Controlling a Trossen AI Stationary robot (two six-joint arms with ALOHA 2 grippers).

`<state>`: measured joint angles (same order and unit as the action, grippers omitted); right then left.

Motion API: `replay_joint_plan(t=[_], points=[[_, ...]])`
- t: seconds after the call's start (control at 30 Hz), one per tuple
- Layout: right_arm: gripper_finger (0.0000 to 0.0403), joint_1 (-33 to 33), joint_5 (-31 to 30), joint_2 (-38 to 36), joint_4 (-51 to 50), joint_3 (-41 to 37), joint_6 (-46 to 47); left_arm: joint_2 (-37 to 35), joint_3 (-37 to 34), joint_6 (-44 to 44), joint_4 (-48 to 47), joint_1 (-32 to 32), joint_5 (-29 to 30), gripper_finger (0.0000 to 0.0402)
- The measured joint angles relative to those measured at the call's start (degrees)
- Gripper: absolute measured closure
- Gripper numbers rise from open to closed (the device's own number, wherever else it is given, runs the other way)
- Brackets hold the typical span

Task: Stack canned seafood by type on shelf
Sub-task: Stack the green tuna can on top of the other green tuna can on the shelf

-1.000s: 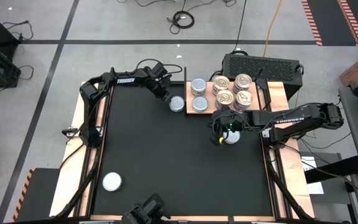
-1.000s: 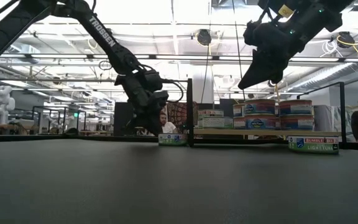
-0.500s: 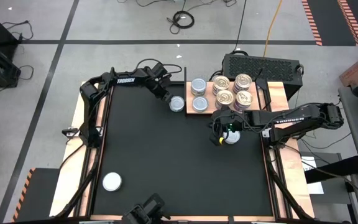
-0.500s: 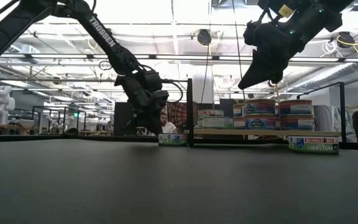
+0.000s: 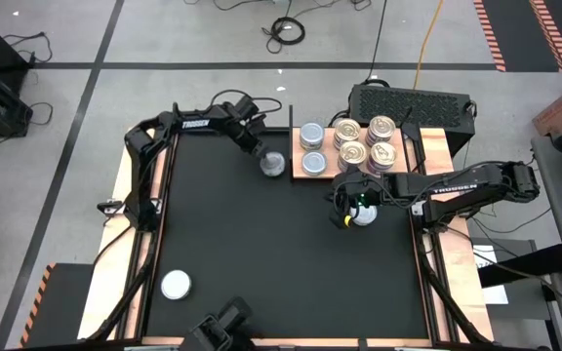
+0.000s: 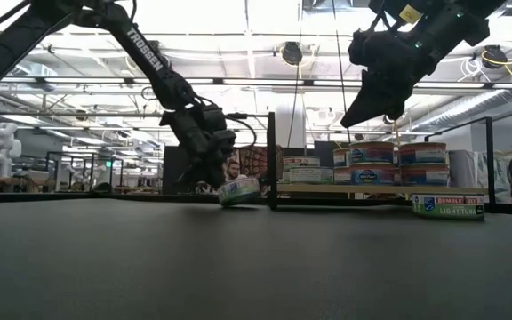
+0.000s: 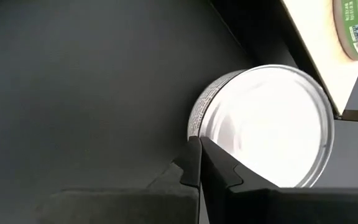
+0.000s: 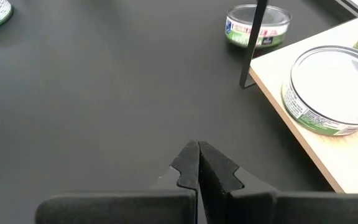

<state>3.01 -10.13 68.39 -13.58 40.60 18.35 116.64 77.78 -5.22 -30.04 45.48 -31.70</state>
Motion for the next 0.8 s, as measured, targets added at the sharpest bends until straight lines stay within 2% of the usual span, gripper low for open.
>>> replay_joint_plan(t=[0.47, 0.8], points=[[0.0403, 0.0, 0.0, 0.0, 0.0, 0.0, 0.0, -2.5, -0.1, 1.4, -1.1, 3.2, -1.9, 0.0401], [0.0403, 0.0, 0.0, 0.0, 0.0, 0.0, 0.0, -3.1, 0.0, 1.7, -1.6, 8.1, -2.5, 0.0401]])
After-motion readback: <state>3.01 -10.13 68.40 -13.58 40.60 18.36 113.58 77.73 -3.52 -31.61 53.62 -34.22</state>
